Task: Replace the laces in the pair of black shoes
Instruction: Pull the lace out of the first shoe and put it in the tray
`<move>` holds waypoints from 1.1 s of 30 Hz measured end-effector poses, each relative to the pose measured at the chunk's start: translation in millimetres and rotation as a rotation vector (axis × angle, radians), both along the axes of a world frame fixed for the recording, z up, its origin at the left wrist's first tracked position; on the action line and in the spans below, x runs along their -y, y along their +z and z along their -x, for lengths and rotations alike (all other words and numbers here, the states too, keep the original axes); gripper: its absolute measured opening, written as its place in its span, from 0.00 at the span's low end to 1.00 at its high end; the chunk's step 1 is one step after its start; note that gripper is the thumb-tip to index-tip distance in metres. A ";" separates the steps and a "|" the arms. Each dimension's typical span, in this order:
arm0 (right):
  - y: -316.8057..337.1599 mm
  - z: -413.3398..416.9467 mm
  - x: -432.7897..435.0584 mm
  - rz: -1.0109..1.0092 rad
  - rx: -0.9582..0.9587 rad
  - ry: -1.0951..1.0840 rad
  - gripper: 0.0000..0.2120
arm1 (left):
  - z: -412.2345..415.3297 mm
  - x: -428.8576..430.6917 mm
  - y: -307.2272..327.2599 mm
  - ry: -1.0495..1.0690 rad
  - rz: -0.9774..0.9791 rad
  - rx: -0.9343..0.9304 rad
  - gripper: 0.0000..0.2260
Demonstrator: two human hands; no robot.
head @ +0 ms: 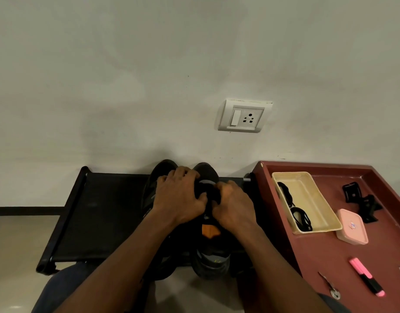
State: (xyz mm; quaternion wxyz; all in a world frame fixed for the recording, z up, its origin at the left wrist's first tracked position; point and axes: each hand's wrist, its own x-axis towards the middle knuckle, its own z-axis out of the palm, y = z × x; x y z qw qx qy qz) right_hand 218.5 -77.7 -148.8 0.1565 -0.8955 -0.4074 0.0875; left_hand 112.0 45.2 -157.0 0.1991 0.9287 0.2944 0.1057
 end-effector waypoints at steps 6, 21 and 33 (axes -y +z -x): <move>-1.4 -1.1 -11.4 0.050 0.153 0.093 0.13 | 1.3 8.2 -1.7 -0.194 0.205 -0.002 0.29; -10.8 -28.6 -15.3 -0.356 -0.525 -0.417 0.13 | -2.1 6.4 -15.2 -0.123 0.334 0.061 0.16; 4.2 -28.9 -13.0 0.055 -0.050 0.127 0.06 | -4.8 11.9 -23.8 -0.053 0.317 0.045 0.26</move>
